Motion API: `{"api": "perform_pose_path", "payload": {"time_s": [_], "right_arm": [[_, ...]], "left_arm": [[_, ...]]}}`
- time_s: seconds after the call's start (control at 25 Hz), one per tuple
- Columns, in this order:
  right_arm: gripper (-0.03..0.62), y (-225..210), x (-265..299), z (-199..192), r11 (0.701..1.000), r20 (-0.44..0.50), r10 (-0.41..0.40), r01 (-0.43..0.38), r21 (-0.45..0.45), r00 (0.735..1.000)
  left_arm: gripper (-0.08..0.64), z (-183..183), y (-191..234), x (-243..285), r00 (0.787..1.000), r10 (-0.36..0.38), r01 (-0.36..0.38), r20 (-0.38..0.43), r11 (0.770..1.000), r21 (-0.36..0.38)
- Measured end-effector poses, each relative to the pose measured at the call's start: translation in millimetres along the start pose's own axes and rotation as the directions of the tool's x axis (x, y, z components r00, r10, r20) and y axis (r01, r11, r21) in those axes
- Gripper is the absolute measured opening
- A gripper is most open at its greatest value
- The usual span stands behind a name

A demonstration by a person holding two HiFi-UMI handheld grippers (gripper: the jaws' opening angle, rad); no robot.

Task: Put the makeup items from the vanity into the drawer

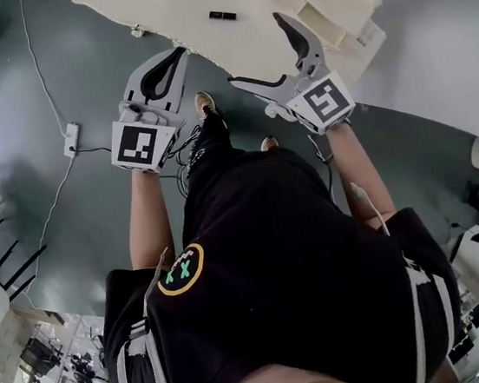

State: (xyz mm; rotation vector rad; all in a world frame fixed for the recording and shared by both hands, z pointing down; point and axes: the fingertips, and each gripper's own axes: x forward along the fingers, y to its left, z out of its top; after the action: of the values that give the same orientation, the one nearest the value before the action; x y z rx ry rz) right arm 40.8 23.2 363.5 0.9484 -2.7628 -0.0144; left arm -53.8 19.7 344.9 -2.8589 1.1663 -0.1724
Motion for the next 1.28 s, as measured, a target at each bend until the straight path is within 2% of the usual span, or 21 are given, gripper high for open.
{"api": "perform_pose_path", "payload": {"time_s": [0.12,0.24,0.52,0.68,0.88,1.04,1.28], "right_arm": [[0.598,-30,46,-2,1.000,-0.026,-0.027,0.027,-0.003,0.999],[0.598,-44,72,-2,0.999,-0.036,-0.052,0.052,0.007,0.998],[0.598,-67,122,-16,0.996,-0.094,-0.083,0.084,0.011,0.992],[0.598,-79,132,-40,0.997,-0.146,-0.073,0.077,0.022,0.987],[0.598,-91,140,-68,1.000,-0.146,-0.012,0.015,0.026,0.989],[0.598,-105,149,-100,0.999,-0.164,0.047,-0.043,0.030,0.985],[0.598,-134,160,-177,0.994,-0.273,0.102,-0.089,0.062,0.957]], "left_arm": [[0.020,-7,50,29,1.000,-0.028,0.028,-0.005,0.999,-0.030],[0.020,-3,72,45,0.997,-0.069,0.071,0.023,0.994,-0.080],[0.020,-21,124,67,0.992,-0.124,0.126,0.022,0.987,-0.103],[0.020,-33,129,81,0.992,-0.128,0.129,0.012,0.985,-0.115],[0.020,-39,129,97,0.995,-0.104,0.102,-0.005,0.988,-0.113],[0.020,-48,139,106,0.997,-0.072,0.071,-0.037,0.997,-0.035],[0.020,-45,134,123,0.997,-0.044,0.043,-0.060,0.999,-0.015]]}}
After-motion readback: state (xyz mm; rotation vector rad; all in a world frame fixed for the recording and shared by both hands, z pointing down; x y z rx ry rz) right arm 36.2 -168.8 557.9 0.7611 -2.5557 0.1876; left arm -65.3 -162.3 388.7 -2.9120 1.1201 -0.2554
